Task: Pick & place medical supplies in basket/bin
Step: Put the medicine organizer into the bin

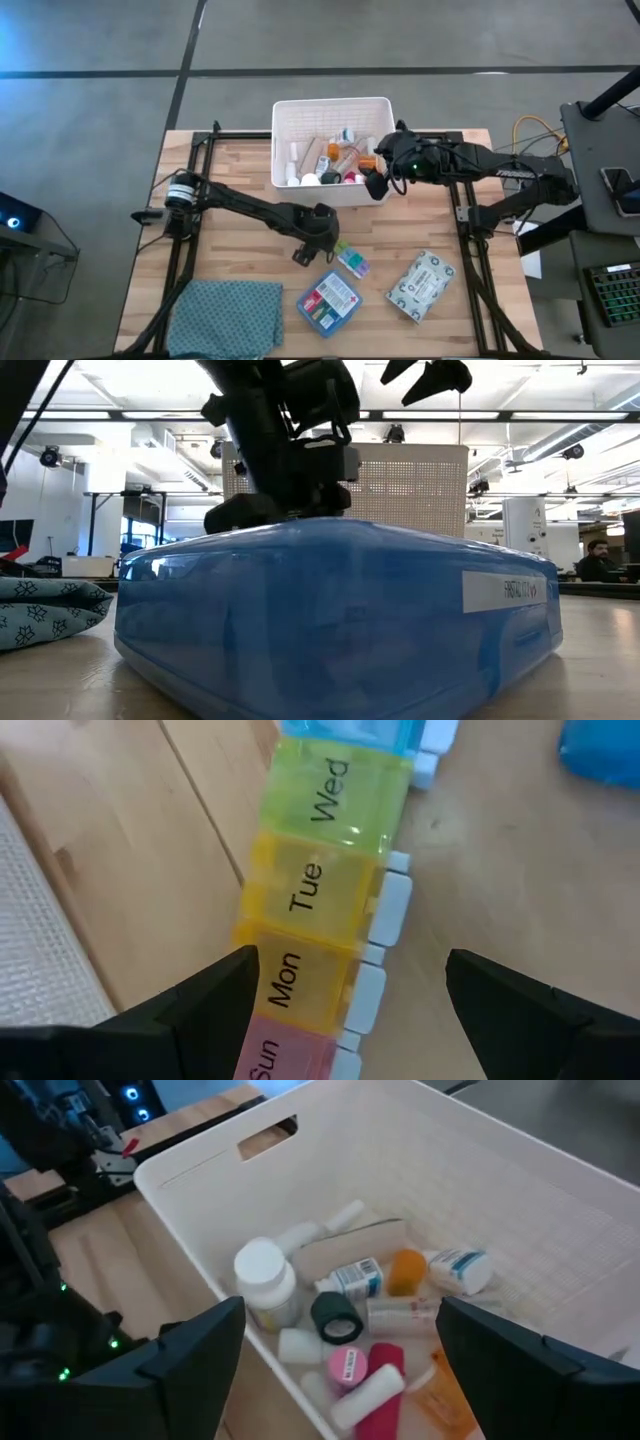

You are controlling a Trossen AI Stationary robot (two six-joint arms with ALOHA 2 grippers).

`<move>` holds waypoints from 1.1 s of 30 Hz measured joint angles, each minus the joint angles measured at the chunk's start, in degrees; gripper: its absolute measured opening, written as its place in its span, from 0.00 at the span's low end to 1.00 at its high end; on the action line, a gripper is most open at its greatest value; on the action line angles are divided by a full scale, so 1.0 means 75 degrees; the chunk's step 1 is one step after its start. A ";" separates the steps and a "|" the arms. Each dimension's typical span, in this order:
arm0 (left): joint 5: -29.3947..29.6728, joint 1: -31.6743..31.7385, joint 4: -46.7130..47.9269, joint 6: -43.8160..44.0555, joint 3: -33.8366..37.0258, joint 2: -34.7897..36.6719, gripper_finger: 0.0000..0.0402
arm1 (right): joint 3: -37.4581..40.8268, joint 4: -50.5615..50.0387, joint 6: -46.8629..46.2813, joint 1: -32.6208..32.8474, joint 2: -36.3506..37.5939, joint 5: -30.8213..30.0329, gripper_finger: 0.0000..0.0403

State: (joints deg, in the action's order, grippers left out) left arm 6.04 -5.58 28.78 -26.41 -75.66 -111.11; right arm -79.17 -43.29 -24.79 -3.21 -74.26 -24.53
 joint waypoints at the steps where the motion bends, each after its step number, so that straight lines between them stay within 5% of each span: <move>1: -0.0001 0.0014 0.0003 -0.0005 -0.0010 0.0036 0.74 | 0.0011 0.0000 -0.0056 0.0032 0.0000 -0.0002 0.78; 8: 0.0003 0.0052 -0.0043 -0.0029 -0.0014 0.0565 0.74 | 0.0050 -0.0014 -0.0183 0.0110 0.0000 -0.0079 0.77; 33: -0.0423 0.0284 -0.0292 -0.0813 -0.0005 -0.0019 0.75 | 0.0075 0.0026 -0.0647 0.0111 -0.0064 -0.0351 0.76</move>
State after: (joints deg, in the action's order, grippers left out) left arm 2.87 -3.45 26.59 -32.51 -75.70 -111.25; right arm -78.61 -43.09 -29.65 -2.37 -74.74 -27.16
